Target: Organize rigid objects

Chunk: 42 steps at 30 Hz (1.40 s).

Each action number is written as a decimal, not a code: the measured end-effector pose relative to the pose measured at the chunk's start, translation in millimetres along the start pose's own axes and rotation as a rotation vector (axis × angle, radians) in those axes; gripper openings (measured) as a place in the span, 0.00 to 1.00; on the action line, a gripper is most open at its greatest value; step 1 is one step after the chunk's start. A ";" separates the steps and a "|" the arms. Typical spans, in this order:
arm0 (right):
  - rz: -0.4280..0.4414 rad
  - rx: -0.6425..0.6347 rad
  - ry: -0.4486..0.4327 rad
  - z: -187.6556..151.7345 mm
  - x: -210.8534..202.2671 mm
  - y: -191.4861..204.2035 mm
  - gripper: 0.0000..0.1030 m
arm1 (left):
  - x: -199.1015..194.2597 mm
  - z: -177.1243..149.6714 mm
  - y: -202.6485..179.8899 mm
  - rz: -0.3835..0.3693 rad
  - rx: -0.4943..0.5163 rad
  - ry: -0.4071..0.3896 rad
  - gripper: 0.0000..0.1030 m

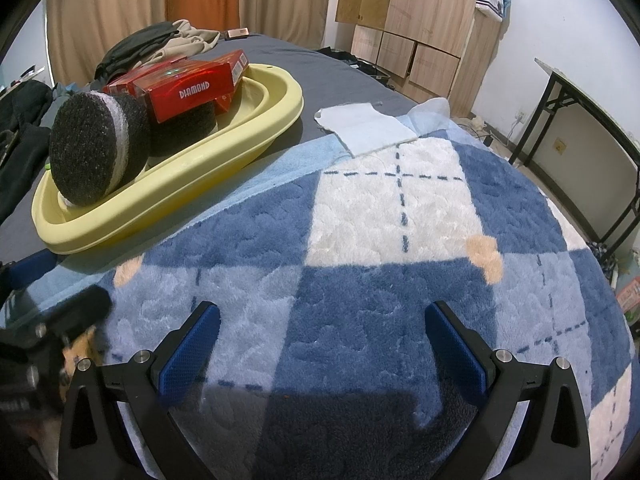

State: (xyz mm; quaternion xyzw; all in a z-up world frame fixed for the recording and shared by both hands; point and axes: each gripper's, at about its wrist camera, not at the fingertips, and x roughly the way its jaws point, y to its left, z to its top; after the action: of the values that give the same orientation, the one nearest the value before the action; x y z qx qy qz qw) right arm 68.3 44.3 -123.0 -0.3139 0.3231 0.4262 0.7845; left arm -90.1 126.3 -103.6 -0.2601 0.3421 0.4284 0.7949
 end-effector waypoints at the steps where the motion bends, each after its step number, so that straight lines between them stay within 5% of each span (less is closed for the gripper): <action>1: 0.000 0.000 0.000 0.0 0.0 -0.3 1.00 | 0.4 -0.1 0.5 0.009 0.005 0.003 1.00; 8: 0.001 0.001 0.000 0.1 0.1 -0.3 1.00 | 3.5 -3.4 1.8 0.060 0.030 0.013 1.00; 42: 0.001 0.000 0.000 -0.1 -0.1 0.0 1.00 | 3.6 -3.3 1.4 0.067 0.034 0.014 1.00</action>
State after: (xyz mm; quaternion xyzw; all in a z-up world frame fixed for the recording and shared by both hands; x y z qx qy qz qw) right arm 68.3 44.2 -122.9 -0.3135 0.3234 0.4266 0.7843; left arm -90.9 126.6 -108.6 -0.2378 0.3633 0.4471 0.7820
